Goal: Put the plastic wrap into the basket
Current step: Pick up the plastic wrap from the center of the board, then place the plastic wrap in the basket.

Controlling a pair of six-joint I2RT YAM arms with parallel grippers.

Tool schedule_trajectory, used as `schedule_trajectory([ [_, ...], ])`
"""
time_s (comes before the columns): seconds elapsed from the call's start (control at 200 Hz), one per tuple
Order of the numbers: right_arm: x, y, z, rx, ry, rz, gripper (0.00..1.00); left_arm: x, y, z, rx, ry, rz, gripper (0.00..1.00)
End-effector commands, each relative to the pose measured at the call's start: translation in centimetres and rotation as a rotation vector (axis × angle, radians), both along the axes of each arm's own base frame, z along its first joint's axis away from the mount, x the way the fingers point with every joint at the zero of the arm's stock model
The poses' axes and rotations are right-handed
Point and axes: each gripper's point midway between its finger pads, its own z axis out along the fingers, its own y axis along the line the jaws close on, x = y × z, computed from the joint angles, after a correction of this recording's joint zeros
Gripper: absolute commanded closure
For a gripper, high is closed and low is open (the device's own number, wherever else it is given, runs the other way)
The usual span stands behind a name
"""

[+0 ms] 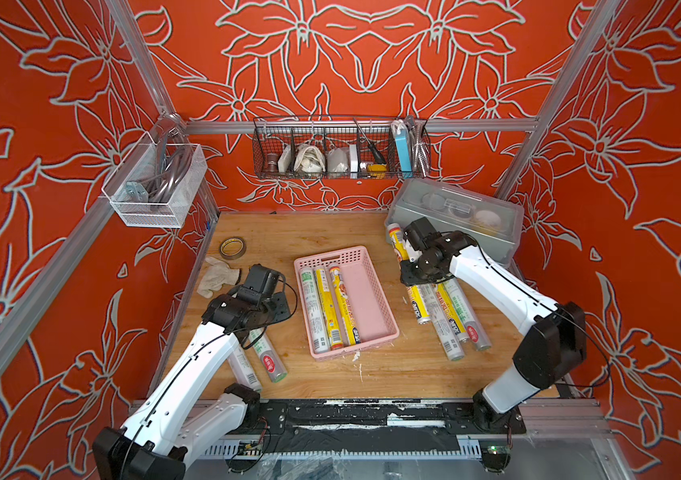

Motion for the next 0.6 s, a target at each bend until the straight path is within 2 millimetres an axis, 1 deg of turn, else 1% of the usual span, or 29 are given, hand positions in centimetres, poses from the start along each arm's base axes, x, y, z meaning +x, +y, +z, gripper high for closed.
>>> schedule_trajectory([
  [0.0, -0.8, 3.1, 1.9, 0.123, 0.0, 0.021, 0.69, 0.0, 0.4, 0.0, 0.015, -0.001, 0.0, 0.45],
  [0.08, -1.0, 4.5, 2.0, 0.172, 0.007, 0.025, 0.7, 0.0, 0.3, 0.1, 0.012, -0.003, 0.0, 0.45],
  [0.155, -1.4, 6.9, 1.9, 0.255, 0.038, 0.077, 0.7, 0.0, 0.4, 0.2, 0.013, -0.007, -0.001, 0.45],
  [0.195, -1.5, 7.6, 1.6, 0.255, 0.054, 0.084, 0.7, 0.1, 0.3, 0.3, 0.012, -0.011, 0.0, 0.45],
  [0.265, -1.6, 8.3, 0.6, 0.228, 0.084, 0.087, 0.7, 0.0, 0.3, 0.3, 0.012, -0.01, -0.004, 0.45],
  [0.37, -1.4, 9.2, -0.7, 0.26, 0.108, 0.044, 0.7, 0.0, 0.1, 0.2, 0.004, -0.009, -0.012, 0.45],
  [0.46, -1.1, 9.2, -1.6, 0.26, 0.119, -0.013, 0.7, 0.1, 0.0, 0.2, -0.001, -0.011, -0.014, 0.45],
  [0.596, -1.2, 9.6, -2.8, 0.232, 0.133, -0.031, 0.7, 0.2, -0.1, 0.2, -0.004, -0.012, -0.016, 0.45],
])
